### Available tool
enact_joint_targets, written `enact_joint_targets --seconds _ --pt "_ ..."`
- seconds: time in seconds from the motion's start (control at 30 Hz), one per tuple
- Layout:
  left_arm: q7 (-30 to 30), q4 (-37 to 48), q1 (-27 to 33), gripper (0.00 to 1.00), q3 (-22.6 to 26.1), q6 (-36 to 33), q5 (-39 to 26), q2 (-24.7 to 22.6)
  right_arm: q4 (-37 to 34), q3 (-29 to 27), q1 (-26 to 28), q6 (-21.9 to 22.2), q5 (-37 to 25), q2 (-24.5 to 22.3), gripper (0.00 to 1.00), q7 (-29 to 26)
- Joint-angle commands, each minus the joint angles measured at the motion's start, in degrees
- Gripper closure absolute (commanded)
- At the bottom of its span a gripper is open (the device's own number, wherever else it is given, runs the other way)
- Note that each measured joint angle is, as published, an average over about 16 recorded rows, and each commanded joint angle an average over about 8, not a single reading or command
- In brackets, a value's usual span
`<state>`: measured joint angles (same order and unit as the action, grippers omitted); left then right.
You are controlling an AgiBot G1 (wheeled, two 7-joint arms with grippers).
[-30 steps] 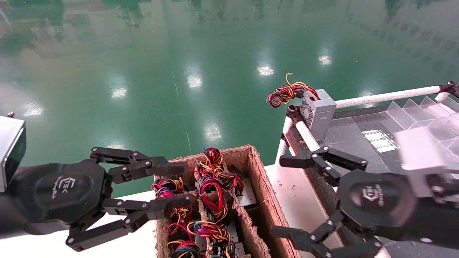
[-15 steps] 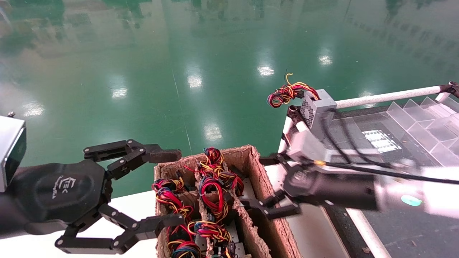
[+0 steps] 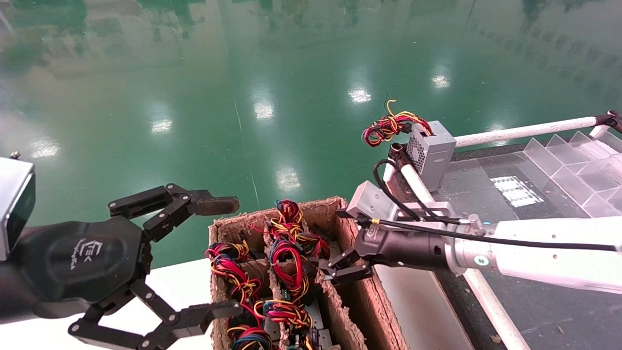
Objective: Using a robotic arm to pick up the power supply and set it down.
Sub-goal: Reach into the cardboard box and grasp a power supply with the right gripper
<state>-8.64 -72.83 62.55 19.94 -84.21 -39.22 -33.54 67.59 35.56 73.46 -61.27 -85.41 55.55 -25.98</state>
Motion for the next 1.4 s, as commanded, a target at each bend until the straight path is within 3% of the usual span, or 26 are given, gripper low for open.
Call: enact_joint_targets --seconds 0.03,0.1,0.2,0.87,1.4 --pt "0.0 0.0 0.0 0.00 0.0 0.0 0.0 0.0 -0.8 0.2 0.1 0.3 -0.2 0.7 0.64 -0.5" --pt "0.0 0.0 0.0 0.00 0.0 0.0 0.0 0.0 -1.7 0.2 0.4 0.2 -0.1 1.1 0.89 -0.7" --pt "0.0 0.0 0.0 0.00 0.0 0.0 0.0 0.0 -2.6 0.3 0.7 0.1 0.0 1.7 1.00 -0.6" --pt "0.0 0.0 0.0 0.00 0.0 0.0 0.0 0.0 -9.5 1.2 1.2 2.8 -1.2 6.8 1.00 0.1" --pt "0.0 0.0 0.0 0.00 0.0 0.0 0.0 0.0 -12.1 0.1 1.6 1.4 1.3 6.7 1.00 1.9"
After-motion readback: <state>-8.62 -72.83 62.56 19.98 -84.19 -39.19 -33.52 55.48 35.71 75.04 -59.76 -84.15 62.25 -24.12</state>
